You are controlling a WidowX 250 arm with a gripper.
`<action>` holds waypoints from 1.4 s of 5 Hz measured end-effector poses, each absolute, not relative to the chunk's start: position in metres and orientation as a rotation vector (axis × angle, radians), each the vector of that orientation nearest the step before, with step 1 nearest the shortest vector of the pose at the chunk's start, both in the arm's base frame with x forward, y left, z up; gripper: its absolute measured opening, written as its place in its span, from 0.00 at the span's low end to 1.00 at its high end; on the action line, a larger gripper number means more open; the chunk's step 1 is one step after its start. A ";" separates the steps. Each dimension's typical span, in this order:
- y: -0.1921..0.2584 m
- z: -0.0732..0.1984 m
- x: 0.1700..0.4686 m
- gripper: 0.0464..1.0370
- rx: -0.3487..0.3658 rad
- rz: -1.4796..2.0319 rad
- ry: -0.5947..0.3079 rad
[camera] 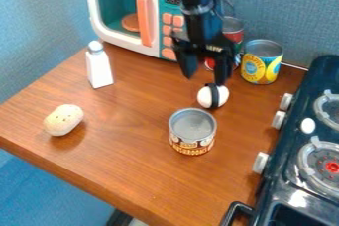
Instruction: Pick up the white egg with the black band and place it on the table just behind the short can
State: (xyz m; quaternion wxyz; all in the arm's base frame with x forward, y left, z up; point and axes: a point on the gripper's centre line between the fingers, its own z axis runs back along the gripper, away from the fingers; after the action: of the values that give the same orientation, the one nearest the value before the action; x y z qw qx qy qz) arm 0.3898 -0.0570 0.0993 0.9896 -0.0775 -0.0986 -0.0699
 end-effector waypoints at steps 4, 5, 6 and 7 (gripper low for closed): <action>0.034 0.103 0.294 0.96 0.003 -0.022 -0.014; 0.057 0.098 0.292 0.96 -0.038 0.030 -0.041; 0.075 0.090 0.296 0.96 -0.043 0.035 -0.028; 0.085 0.092 0.303 0.96 -0.020 0.014 -0.035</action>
State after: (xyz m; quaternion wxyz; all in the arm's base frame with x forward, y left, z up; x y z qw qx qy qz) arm 0.3033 0.0852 0.0918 0.9998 -0.0101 -0.0174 0.0068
